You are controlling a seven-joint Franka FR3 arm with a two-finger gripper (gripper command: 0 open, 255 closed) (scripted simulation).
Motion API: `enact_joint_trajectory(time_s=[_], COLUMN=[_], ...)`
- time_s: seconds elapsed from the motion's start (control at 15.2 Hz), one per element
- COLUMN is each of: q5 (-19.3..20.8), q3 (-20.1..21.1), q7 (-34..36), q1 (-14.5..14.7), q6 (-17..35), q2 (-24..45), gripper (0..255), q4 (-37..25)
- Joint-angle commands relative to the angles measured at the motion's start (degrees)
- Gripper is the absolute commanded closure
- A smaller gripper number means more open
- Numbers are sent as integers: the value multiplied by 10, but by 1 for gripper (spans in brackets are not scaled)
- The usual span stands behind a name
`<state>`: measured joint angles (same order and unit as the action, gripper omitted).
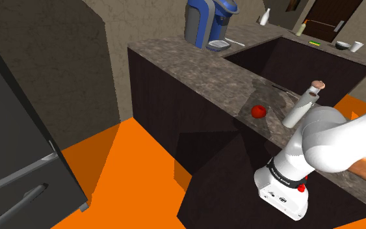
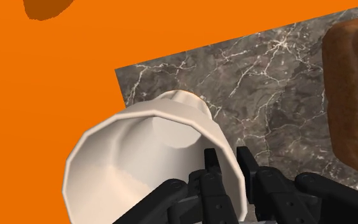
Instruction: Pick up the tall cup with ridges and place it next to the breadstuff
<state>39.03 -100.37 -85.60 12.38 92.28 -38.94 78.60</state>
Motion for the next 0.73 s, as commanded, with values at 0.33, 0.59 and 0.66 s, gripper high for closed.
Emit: enact_joint_trajectory(time_s=[0.33, 0.59, 0.66], q5=[10, 19, 21], q3=[-1, -5, -6], q7=[14, 21, 23], q1=[-23, -32, -33], q6=[49, 75, 81], q2=[-10, -16, -18], gripper=[255, 255, 255], q4=[59, 87, 94])
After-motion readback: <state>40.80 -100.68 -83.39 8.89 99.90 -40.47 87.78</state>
